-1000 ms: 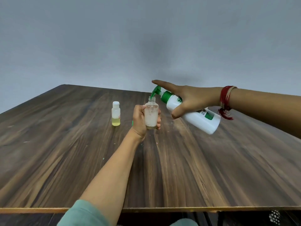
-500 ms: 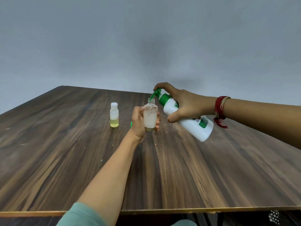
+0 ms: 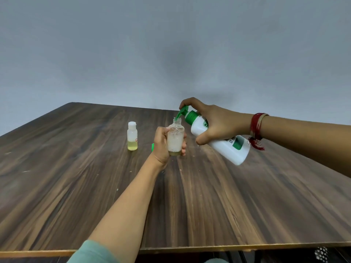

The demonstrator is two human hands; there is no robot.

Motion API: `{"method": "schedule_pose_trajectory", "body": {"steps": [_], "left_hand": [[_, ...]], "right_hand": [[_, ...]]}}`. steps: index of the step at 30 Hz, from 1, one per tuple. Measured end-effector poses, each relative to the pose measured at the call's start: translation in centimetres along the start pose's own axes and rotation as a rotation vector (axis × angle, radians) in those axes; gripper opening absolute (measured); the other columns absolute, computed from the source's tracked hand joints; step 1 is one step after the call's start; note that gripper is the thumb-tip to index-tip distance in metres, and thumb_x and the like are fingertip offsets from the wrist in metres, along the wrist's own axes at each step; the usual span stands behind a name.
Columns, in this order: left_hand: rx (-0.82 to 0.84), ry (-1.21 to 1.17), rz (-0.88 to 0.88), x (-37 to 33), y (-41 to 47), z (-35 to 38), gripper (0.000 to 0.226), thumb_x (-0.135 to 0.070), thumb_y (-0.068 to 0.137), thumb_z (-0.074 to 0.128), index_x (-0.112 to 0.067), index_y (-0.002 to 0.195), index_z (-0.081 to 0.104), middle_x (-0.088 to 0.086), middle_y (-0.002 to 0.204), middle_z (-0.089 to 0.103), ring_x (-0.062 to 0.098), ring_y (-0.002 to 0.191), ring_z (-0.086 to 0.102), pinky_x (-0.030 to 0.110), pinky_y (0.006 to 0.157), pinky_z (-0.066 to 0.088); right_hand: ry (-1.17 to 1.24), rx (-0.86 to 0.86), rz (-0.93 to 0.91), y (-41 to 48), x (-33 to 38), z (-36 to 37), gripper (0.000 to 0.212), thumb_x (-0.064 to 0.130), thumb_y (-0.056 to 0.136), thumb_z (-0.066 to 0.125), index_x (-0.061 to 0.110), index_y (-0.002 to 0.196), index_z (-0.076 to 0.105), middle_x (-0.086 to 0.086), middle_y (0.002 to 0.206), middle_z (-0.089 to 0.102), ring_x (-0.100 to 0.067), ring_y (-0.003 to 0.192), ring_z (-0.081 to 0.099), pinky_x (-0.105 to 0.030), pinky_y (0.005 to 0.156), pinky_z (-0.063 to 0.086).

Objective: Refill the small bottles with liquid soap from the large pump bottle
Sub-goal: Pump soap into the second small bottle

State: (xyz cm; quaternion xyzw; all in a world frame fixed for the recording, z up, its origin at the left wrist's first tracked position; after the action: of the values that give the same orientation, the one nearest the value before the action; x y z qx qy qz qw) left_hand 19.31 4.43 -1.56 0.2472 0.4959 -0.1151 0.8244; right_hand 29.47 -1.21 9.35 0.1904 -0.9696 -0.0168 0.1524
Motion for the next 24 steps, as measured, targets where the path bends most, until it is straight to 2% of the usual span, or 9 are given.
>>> {"method": "schedule_pose_trajectory", "body": {"steps": [4,10,13,16,19,24], "left_hand": [[-0.026,-0.021,0.023,-0.27,0.07,-0.18,0.048,-0.041,0.069,0.03,0.0,0.074,0.054,0.01,0.05,0.052,0.019,0.043,0.047,0.022,0.044,0.041],[-0.035,-0.053,0.048,-0.59,-0.02,-0.23,0.047,-0.041,0.07,0.03,-0.002,0.074,0.055,0.009,0.05,0.052,0.018,0.042,0.046,0.022,0.043,0.04],[-0.028,-0.048,0.032,-0.52,-0.12,-0.21,0.047,-0.041,0.069,0.029,-0.002,0.074,0.054,0.008,0.049,0.051,0.018,0.042,0.046,0.021,0.043,0.039],[-0.018,-0.028,0.012,-0.34,-0.14,-0.06,0.047,-0.04,0.068,0.03,0.0,0.074,0.054,0.008,0.048,0.052,0.018,0.042,0.047,0.02,0.043,0.04],[-0.002,-0.011,0.001,-0.11,-0.04,0.14,0.047,-0.04,0.069,0.03,0.0,0.074,0.054,0.009,0.05,0.053,0.019,0.043,0.048,0.022,0.044,0.04],[-0.01,-0.024,0.022,-0.27,0.13,-0.11,0.047,-0.04,0.069,0.029,0.0,0.074,0.054,0.009,0.05,0.052,0.019,0.043,0.046,0.023,0.044,0.04]], "right_hand": [[0.066,0.028,-0.005,0.19,0.08,0.04,0.086,0.021,0.069,0.075,0.043,0.136,0.025,0.007,0.084,0.061,-0.007,0.062,0.063,-0.019,0.052,0.051],[0.111,0.063,-0.013,0.24,-0.25,0.35,0.104,0.025,0.068,0.069,0.052,0.148,0.008,0.016,0.093,0.059,-0.004,0.07,0.064,-0.013,0.056,0.048],[0.094,0.044,-0.014,0.17,-0.03,0.36,0.099,0.027,0.065,0.069,0.049,0.146,0.015,0.015,0.091,0.058,-0.004,0.068,0.063,-0.013,0.054,0.048],[0.051,0.0,-0.017,0.07,0.04,0.07,0.086,0.015,0.073,0.076,0.041,0.139,0.026,0.009,0.084,0.06,-0.011,0.065,0.063,-0.018,0.053,0.051],[0.013,-0.014,-0.015,-0.06,0.08,-0.17,0.078,0.015,0.074,0.075,0.039,0.133,0.03,0.008,0.082,0.06,-0.01,0.064,0.063,-0.02,0.053,0.052],[0.083,0.045,-0.002,0.0,-0.33,-0.12,0.089,0.012,0.076,0.074,0.044,0.142,0.022,0.008,0.091,0.06,-0.01,0.067,0.063,-0.017,0.054,0.049]]}}
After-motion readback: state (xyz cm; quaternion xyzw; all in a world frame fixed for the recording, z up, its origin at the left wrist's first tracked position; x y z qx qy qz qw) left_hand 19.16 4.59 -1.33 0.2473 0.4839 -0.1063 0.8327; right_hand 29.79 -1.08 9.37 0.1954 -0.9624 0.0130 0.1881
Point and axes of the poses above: each hand's wrist, its own y-axis towards the middle knuckle, its own z-axis out of the palm, x = y × z, the point moved 5 cm from there along y, towards the middle knuckle
